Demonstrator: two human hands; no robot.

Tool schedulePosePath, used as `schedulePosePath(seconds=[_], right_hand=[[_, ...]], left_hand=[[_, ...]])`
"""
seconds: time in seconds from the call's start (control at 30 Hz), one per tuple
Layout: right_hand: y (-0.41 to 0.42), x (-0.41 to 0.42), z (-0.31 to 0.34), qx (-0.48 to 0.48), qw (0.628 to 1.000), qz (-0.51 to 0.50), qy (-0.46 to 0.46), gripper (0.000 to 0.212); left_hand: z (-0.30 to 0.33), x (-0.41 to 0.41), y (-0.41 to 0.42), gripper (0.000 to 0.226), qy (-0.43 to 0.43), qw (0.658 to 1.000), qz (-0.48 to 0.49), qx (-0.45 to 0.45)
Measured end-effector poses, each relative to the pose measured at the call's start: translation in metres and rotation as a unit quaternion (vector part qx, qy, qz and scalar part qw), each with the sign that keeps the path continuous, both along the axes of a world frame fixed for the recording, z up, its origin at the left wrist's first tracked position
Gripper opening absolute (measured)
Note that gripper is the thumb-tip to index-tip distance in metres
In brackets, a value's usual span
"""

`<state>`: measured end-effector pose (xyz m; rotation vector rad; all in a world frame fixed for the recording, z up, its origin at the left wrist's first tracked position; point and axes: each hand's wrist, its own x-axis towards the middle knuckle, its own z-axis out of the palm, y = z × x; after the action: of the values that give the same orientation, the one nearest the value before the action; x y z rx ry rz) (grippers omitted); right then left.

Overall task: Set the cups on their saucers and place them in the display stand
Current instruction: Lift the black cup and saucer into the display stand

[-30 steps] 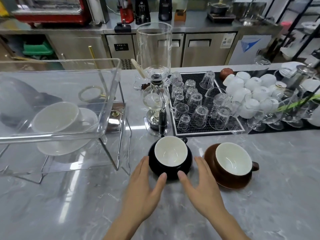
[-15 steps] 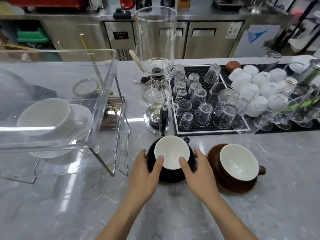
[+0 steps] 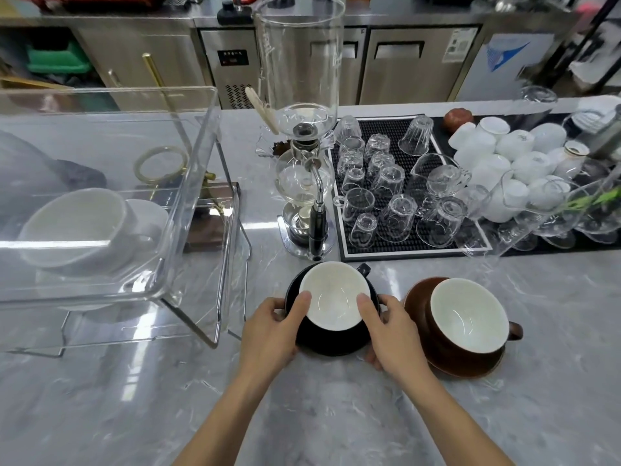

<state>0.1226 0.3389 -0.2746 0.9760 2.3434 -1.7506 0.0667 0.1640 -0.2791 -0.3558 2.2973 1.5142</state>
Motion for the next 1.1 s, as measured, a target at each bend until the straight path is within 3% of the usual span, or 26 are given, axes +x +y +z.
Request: schedulePosePath(seconds=[0.57,1.1], right_hand=[[0.004,-0.005,0.002,-0.026,0.998,0.044,-0.035,0.039],[0.003,-0.003,0.004,-0.061,0.998,0.024,-0.025,0.04]], left_hand=[[0.002,0.0,-0.001,0.055,-0.043,0.999,-0.021,0.014],[-0.007,0.003,0.002,0.048,-0.042,0.997,0.021,0.053]])
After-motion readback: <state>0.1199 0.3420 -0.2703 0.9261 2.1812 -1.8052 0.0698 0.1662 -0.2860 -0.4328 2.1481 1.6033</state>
